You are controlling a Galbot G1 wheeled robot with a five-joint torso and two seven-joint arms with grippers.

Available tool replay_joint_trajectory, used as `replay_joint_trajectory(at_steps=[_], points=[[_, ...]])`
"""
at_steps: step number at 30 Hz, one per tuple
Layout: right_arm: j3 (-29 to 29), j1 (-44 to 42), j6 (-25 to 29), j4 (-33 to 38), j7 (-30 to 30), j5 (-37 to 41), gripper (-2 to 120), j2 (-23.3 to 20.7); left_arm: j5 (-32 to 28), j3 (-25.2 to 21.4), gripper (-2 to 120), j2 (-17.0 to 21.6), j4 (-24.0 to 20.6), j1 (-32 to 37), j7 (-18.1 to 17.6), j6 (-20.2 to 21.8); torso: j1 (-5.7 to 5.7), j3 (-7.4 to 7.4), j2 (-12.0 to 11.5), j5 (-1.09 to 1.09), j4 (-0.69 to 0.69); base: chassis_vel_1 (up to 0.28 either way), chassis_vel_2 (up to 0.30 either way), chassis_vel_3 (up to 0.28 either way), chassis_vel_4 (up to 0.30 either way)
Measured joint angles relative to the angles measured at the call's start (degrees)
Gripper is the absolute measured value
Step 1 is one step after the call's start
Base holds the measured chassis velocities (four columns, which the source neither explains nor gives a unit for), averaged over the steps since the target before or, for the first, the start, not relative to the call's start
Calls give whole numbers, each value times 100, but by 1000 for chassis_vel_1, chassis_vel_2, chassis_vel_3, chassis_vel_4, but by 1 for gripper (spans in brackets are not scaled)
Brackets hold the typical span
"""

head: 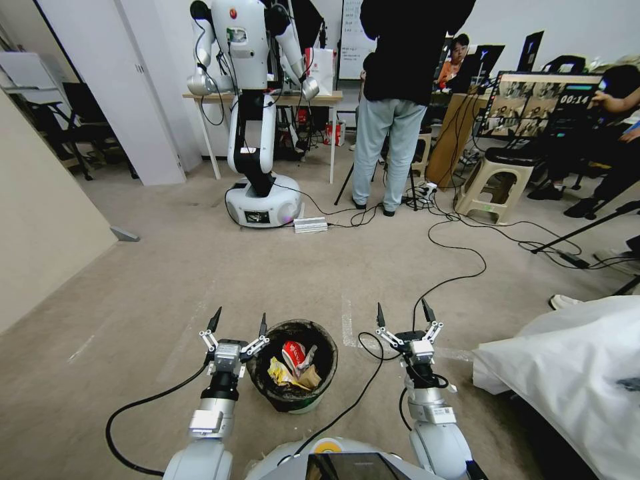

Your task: Pick up the trash bin, then pick up the garbage from the floor and place it into the trash bin.

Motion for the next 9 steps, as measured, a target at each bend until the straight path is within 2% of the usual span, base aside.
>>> replay_joint_trajectory(at_steps=[9], points=[[2, 1, 0, 4, 0, 0, 100, 0, -4, 0, 100, 1, 4, -2, -3, 11, 0, 0, 0, 0, 0, 0, 0, 0, 0]])
